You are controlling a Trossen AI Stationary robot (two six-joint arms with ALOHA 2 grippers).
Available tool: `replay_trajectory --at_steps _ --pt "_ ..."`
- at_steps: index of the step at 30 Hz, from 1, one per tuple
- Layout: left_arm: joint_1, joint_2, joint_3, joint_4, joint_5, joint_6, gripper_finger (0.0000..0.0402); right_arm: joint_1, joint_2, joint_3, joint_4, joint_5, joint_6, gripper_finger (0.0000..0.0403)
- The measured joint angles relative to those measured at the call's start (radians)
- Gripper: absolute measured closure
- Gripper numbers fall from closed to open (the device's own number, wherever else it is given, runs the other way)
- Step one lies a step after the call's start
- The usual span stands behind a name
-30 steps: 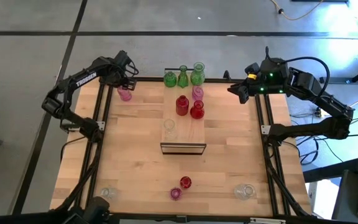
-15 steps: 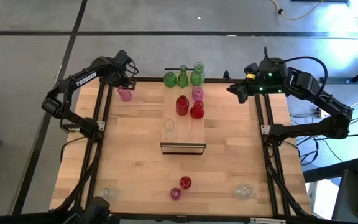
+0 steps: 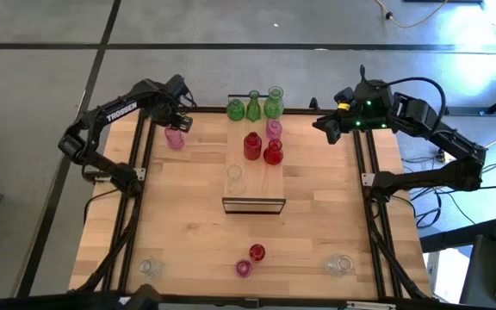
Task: Sort vases onto shelf
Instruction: Put the top pink vase on the shelf aligned with the other pink vase
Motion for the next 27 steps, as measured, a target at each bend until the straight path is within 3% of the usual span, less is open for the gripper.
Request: replay_trajectory --at_steps 6,15,27 --pt "-0.120 0.000 0.230 -0.159 -0.026 0.024 0.0276 0.000 0.019 0.000 -0.001 0.000 -0.021 0.0281" --pt "-0.317 0.008 0.652 -0.239 0.024 -0.035 0.0276 0.000 0.059 0.000 -0.001 0.001 -0.042 0.0281" --pt "-0.522 0.251 0.997 -0.340 -0.023 -0.044 0.0276 0.000 0.076 0.000 -0.014 0.001 -0.044 0.0281"
